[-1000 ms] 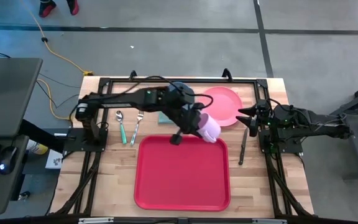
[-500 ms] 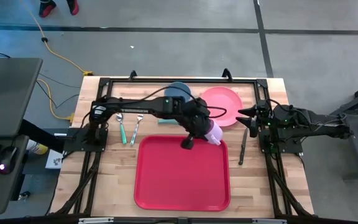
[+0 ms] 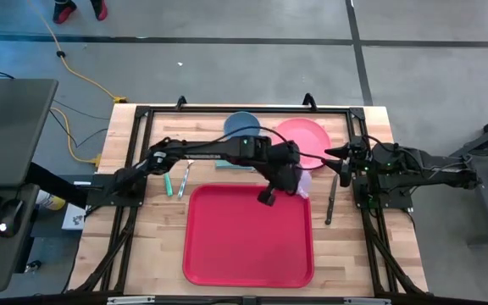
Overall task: Set up tray
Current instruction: Put the purple mug in the top right of the tray
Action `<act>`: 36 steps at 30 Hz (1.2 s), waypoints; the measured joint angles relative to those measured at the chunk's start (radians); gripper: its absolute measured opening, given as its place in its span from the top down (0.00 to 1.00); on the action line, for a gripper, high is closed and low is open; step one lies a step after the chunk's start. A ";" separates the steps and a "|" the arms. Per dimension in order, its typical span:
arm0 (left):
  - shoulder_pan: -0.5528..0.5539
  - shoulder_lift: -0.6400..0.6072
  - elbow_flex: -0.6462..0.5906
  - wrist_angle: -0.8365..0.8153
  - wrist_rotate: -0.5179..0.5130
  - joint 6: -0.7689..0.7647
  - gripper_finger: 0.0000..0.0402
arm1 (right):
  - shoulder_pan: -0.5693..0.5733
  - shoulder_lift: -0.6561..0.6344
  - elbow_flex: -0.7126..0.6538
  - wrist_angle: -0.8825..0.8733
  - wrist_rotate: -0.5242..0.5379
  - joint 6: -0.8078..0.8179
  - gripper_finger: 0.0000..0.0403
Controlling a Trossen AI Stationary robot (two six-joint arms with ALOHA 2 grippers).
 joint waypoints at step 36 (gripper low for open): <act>0.035 -0.002 0.036 -0.188 -0.207 0.217 0.94 | 0.000 0.102 -0.002 0.256 -0.277 0.004 0.48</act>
